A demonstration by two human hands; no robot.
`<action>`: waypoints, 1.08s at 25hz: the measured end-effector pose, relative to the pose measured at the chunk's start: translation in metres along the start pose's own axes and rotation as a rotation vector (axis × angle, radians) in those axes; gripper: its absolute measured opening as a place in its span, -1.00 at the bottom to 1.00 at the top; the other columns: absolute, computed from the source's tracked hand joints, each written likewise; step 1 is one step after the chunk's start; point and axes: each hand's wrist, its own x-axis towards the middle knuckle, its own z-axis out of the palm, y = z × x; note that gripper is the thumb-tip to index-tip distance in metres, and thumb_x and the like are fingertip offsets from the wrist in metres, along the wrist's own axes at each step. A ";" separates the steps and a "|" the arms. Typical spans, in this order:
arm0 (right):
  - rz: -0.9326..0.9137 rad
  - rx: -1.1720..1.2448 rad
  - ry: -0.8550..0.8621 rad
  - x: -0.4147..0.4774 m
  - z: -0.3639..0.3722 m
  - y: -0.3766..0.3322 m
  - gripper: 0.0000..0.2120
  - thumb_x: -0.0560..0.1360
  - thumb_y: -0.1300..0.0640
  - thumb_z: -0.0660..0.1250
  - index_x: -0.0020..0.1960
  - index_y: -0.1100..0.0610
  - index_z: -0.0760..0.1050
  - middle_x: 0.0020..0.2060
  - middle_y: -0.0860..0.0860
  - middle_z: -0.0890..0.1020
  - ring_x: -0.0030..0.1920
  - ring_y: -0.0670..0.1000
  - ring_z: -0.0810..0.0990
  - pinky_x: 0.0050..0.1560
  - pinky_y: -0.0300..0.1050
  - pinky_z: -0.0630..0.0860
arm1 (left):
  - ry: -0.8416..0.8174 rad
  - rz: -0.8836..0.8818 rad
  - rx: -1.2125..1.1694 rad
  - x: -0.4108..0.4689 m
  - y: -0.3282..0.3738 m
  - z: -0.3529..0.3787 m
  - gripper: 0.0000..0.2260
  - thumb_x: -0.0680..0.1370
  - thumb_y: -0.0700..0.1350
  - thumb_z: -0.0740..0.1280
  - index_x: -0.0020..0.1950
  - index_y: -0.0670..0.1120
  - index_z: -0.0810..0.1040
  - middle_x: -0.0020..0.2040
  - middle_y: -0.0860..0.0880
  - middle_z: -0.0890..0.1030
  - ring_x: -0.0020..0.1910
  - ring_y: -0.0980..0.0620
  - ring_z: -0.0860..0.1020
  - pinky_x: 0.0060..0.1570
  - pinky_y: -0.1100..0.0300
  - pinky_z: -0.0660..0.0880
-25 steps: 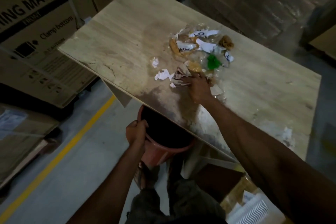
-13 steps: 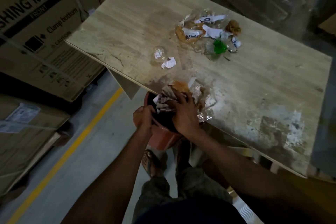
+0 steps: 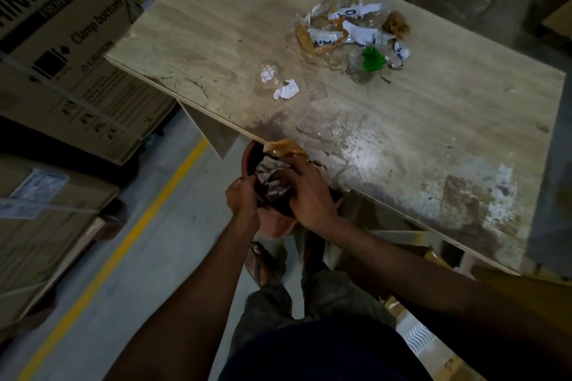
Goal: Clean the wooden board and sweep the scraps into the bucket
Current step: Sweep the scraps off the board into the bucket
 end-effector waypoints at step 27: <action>-0.004 -0.172 0.169 0.219 -0.082 0.002 -0.42 0.43 0.26 0.14 0.42 0.06 0.54 0.36 0.23 0.52 0.27 0.28 0.57 0.16 0.08 0.53 | 0.005 -0.027 -0.158 0.035 -0.003 -0.029 -0.75 0.33 -0.34 0.30 -0.49 -0.06 0.44 -0.52 0.03 0.37 -0.46 0.01 0.30 -0.41 0.19 0.24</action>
